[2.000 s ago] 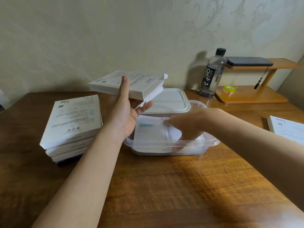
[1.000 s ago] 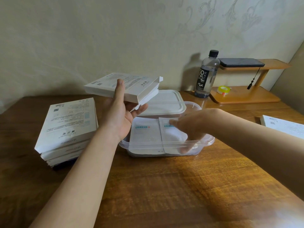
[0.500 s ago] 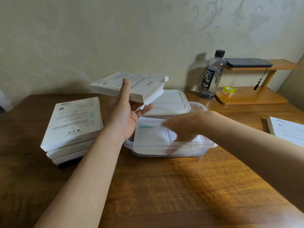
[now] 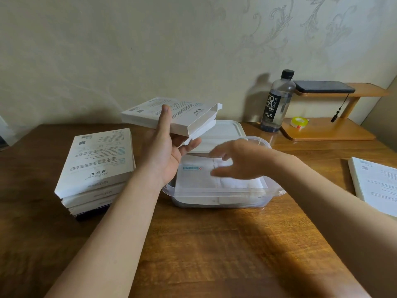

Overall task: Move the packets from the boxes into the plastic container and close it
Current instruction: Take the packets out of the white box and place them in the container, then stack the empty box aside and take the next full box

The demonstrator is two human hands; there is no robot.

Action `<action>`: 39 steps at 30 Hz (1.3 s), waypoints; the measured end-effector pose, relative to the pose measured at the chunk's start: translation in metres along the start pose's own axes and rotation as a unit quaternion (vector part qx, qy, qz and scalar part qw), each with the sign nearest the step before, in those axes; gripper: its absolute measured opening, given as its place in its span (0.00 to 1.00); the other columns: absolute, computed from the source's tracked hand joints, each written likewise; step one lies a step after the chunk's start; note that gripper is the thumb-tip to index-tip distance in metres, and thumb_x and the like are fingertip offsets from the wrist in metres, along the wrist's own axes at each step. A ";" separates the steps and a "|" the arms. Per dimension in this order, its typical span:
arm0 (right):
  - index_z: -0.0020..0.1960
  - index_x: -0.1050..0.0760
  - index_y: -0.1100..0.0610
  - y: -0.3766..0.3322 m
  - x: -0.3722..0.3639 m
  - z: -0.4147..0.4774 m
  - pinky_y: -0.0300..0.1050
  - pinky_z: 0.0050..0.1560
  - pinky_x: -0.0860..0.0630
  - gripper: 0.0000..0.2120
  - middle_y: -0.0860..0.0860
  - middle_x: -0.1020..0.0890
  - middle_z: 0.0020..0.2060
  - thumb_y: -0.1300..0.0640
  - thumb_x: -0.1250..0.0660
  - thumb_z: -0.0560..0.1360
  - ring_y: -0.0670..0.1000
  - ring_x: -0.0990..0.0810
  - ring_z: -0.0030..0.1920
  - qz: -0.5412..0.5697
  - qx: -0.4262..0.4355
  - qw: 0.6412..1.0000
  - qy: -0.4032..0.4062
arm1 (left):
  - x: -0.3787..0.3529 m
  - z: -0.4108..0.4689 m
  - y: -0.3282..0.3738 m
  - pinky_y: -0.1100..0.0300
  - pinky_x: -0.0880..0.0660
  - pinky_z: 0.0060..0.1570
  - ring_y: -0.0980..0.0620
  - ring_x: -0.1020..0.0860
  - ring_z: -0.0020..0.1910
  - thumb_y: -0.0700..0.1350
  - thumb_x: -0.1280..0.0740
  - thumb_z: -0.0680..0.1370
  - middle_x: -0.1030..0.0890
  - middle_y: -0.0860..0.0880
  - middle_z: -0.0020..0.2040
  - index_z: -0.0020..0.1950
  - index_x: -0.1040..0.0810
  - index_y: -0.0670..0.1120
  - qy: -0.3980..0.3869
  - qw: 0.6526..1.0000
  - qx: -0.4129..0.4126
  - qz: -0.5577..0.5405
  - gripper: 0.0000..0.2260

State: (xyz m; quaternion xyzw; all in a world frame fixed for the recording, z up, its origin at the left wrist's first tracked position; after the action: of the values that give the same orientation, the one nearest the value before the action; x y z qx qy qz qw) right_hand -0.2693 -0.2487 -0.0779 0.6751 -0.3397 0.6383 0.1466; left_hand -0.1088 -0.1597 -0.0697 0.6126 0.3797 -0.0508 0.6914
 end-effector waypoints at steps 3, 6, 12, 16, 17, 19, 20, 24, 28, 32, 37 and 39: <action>0.60 0.18 0.53 0.005 0.003 0.001 0.48 0.54 0.18 0.14 0.46 0.15 0.50 0.48 0.30 0.77 0.44 0.17 0.49 0.128 -0.019 0.973 0.190 | -0.001 -0.002 0.001 0.57 0.18 0.37 0.47 0.16 0.56 0.58 0.38 0.82 0.15 0.44 0.57 0.63 0.22 0.48 -0.007 1.000 0.000 -0.001 0.17; 0.50 0.16 0.54 0.009 0.005 0.001 0.52 0.49 0.17 0.07 0.45 0.15 0.41 0.55 0.33 0.78 0.46 0.16 0.44 0.189 -0.044 0.934 0.298 | -0.001 -0.003 0.002 0.58 0.18 0.36 0.47 0.16 0.53 0.60 0.39 0.82 0.14 0.44 0.55 0.61 0.21 0.48 -0.014 1.000 0.007 0.000 0.18; 0.48 0.19 0.58 0.022 0.033 -0.017 0.49 0.43 0.18 0.10 0.54 0.15 0.41 0.57 0.38 0.81 0.53 0.16 0.42 0.413 -0.102 0.836 0.347 | -0.006 -0.008 0.005 0.58 0.20 0.33 0.46 0.21 0.54 0.59 0.35 0.80 0.16 0.44 0.56 0.63 0.20 0.47 -0.078 0.996 0.046 0.024 0.19; 0.49 0.20 0.60 0.028 0.049 -0.043 0.57 0.50 0.19 0.13 0.60 0.15 0.44 0.51 0.37 0.81 0.58 0.17 0.43 0.551 -0.109 0.774 0.293 | -0.024 -0.023 0.008 0.58 0.18 0.32 0.49 0.17 0.53 0.58 0.36 0.79 0.16 0.46 0.57 0.64 0.20 0.50 -0.165 0.983 0.068 0.045 0.18; 0.49 0.20 0.60 0.029 0.052 -0.052 0.58 0.49 0.20 0.13 0.60 0.15 0.44 0.51 0.36 0.81 0.59 0.17 0.43 0.579 -0.101 0.759 0.280 | -0.031 -0.030 0.007 0.58 0.18 0.32 0.49 0.16 0.52 0.58 0.37 0.79 0.15 0.47 0.57 0.63 0.19 0.51 -0.187 0.978 0.074 0.053 0.17; 0.49 0.19 0.60 0.032 0.059 -0.074 0.55 0.47 0.21 0.11 0.60 0.16 0.44 0.53 0.35 0.81 0.57 0.18 0.42 0.598 -0.087 0.751 0.265 | -0.045 -0.042 0.001 0.57 0.18 0.32 0.49 0.17 0.53 0.58 0.38 0.79 0.16 0.47 0.59 0.63 0.19 0.52 -0.224 0.968 0.089 0.065 0.18; 0.50 0.19 0.60 0.036 0.062 -0.086 0.55 0.47 0.20 0.10 0.61 0.16 0.47 0.55 0.35 0.81 0.57 0.17 0.44 0.590 -0.085 0.759 0.262 | -0.053 -0.048 -0.004 0.57 0.17 0.33 0.49 0.17 0.54 0.59 0.38 0.79 0.16 0.47 0.61 0.64 0.19 0.52 -0.238 0.964 0.099 0.070 0.19; 0.55 0.20 0.64 0.060 0.069 -0.143 0.61 0.55 0.19 0.09 0.65 0.17 0.54 0.60 0.33 0.79 0.63 0.16 0.51 0.548 -0.118 0.781 0.275 | -0.090 -0.068 -0.027 0.57 0.17 0.35 0.49 0.17 0.55 0.61 0.40 0.79 0.16 0.47 0.61 0.64 0.19 0.51 -0.270 0.952 0.126 0.075 0.21; 0.53 0.19 0.64 0.093 0.069 -0.202 0.51 0.39 0.17 0.07 0.62 0.17 0.45 0.60 0.31 0.78 0.56 0.16 0.42 0.548 -0.179 0.742 0.343 | -0.134 -0.081 -0.062 0.58 0.17 0.35 0.48 0.15 0.50 0.58 0.36 0.81 0.13 0.46 0.54 0.61 0.18 0.47 -0.236 0.961 0.126 0.075 0.18; 0.51 0.19 0.64 0.128 0.060 -0.258 0.47 0.34 0.18 0.08 0.58 0.17 0.41 0.59 0.30 0.78 0.53 0.16 0.36 0.525 -0.246 0.713 0.394 | -0.179 -0.094 -0.104 0.56 0.18 0.34 0.44 0.15 0.53 0.51 0.34 0.82 0.13 0.46 0.54 0.62 0.19 0.45 -0.232 0.956 0.125 0.126 0.13; 0.50 0.19 0.61 0.165 0.029 -0.302 0.47 0.34 0.19 0.08 0.56 0.16 0.41 0.56 0.31 0.79 0.53 0.15 0.36 0.470 -0.329 0.711 0.407 | -0.219 -0.103 -0.159 0.59 0.23 0.27 0.46 0.18 0.47 0.50 0.32 0.82 0.15 0.49 0.49 0.46 0.20 0.49 -0.197 0.930 0.071 0.303 0.08; 0.48 0.19 0.60 0.178 0.016 -0.310 0.47 0.35 0.18 0.09 0.56 0.16 0.43 0.54 0.32 0.79 0.54 0.15 0.40 0.428 -0.367 0.720 0.405 | -0.230 -0.105 -0.178 0.59 0.23 0.27 0.46 0.20 0.45 0.50 0.34 0.83 0.17 0.48 0.47 0.40 0.22 0.50 -0.202 0.907 0.040 0.368 0.12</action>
State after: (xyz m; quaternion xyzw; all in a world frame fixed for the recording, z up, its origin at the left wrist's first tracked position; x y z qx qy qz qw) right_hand -0.6218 -0.1865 -0.0608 0.0286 -0.7084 0.6708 0.2178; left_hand -0.4156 -0.2011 -0.0744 0.7123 -0.0221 0.0695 0.6981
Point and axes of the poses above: each hand's wrist, its own z-axis towards the middle knuckle, its own x-axis out of the back of the hand, y = z × x, the point moved 2 cm from there along z, towards the middle knuckle
